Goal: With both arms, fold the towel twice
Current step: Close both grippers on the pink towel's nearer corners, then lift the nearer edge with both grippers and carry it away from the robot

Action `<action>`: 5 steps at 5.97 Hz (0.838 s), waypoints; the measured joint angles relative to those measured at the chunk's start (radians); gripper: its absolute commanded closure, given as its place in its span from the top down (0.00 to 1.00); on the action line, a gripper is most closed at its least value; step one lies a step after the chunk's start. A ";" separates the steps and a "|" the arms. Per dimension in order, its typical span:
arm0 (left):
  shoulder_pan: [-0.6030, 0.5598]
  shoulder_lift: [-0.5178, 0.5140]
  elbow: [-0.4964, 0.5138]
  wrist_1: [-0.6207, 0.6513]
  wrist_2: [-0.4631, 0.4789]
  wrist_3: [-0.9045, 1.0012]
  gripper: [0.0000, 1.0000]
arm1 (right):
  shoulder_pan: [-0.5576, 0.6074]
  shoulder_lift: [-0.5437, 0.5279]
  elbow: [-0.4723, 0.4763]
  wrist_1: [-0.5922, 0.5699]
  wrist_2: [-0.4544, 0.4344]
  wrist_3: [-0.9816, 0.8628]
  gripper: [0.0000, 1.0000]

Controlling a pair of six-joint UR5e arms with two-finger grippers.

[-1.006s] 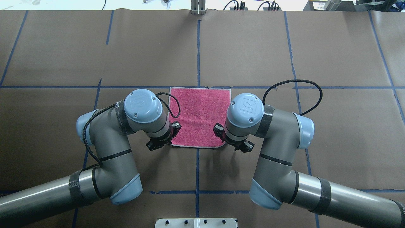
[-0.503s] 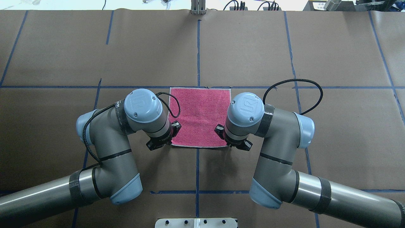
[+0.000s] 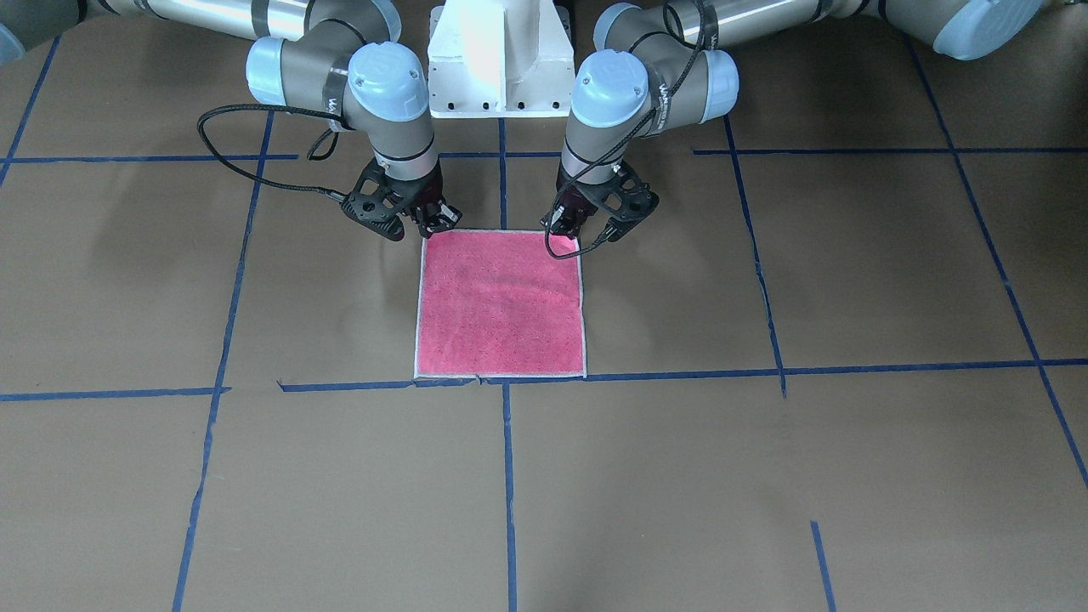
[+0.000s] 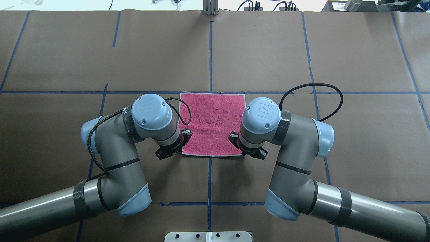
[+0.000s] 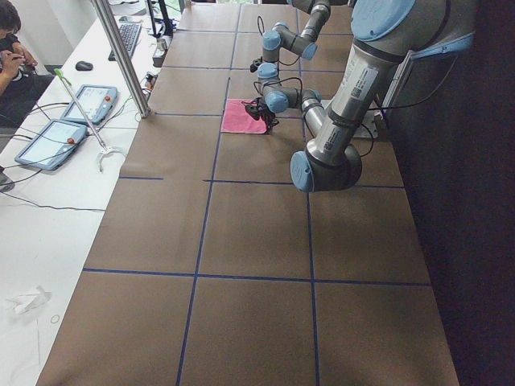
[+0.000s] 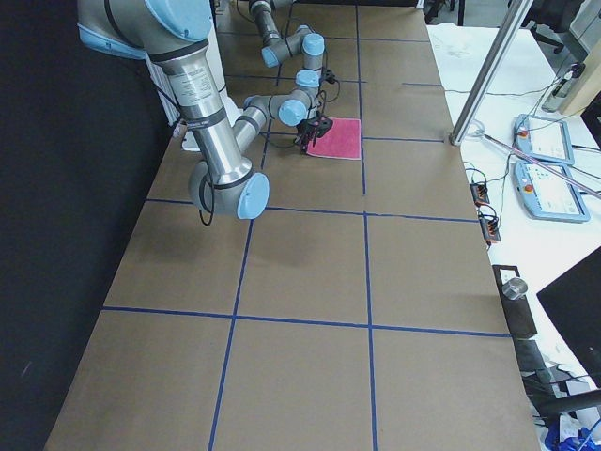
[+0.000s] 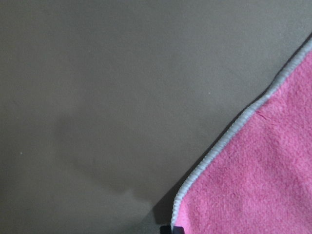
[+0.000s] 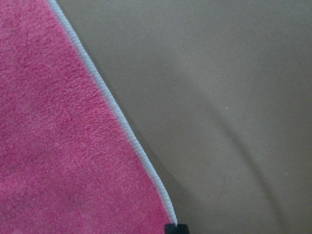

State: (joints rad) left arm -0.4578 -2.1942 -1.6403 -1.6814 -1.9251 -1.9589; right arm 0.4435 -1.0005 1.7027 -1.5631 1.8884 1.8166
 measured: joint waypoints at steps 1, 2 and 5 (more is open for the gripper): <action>-0.005 0.000 -0.001 0.000 0.000 0.000 0.00 | 0.007 0.003 0.000 0.000 0.002 0.001 0.00; -0.015 -0.003 -0.002 -0.001 -0.002 0.000 0.00 | 0.016 0.006 0.000 0.000 0.004 0.001 0.00; -0.067 -0.015 -0.012 -0.003 -0.010 0.002 0.00 | 0.056 0.024 0.000 -0.002 0.021 -0.004 0.00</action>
State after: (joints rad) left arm -0.5247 -2.2094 -1.6522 -1.6844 -1.9353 -1.9565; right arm 0.4993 -0.9765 1.7027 -1.5646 1.9095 1.8125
